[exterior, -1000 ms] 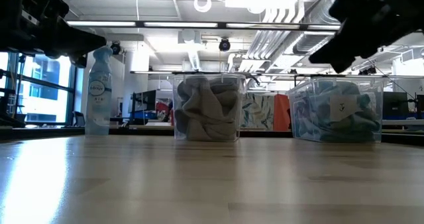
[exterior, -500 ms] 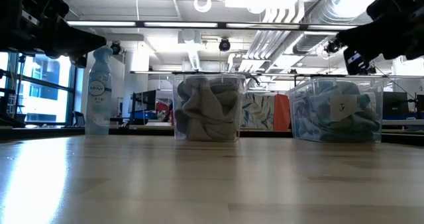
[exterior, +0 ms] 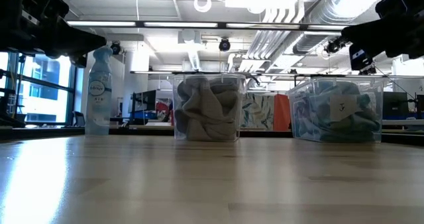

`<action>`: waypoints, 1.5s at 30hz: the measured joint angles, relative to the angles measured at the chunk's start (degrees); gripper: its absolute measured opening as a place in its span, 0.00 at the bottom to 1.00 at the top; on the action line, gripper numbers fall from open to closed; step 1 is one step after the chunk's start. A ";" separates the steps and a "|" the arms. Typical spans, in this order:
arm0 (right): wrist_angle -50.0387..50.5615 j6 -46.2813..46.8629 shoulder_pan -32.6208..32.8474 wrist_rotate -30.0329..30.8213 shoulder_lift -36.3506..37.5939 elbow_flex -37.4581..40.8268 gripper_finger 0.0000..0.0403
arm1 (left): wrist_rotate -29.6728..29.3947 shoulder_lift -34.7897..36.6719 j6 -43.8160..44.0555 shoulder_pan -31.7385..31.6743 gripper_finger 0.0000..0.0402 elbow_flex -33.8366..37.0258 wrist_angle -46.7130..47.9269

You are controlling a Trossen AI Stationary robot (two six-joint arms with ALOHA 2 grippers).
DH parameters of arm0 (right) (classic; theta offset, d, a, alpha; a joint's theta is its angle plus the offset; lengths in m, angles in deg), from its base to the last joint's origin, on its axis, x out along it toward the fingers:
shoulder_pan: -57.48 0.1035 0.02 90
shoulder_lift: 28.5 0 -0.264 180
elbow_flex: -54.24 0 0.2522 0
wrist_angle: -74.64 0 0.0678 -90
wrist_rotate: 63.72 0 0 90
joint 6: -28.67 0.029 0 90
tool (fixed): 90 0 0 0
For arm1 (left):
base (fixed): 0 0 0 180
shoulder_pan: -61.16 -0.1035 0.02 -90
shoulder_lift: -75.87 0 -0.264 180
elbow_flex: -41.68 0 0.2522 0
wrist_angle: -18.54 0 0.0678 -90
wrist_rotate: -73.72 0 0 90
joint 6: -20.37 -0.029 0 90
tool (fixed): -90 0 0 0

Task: Sort microfiber towel by color & place in baskets
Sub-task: Return to Home Position

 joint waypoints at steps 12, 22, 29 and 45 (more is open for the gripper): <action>0.64 -0.21 0.00 0.02 0.45 0.00 0.00 | 0.00 0.00 0.00 0.00 0.00 -0.04 -0.02; 2.28 -0.23 0.00 0.02 0.43 0.02 0.00 | 0.00 0.00 -0.02 0.00 0.00 -0.04 -0.02; 2.92 -0.23 0.00 0.02 0.43 0.02 0.00 | 0.00 0.00 0.00 0.00 0.00 -0.04 0.00; 2.92 -0.23 0.00 0.04 0.43 0.02 0.00 | 0.02 0.00 -0.02 0.02 0.00 -0.04 -0.02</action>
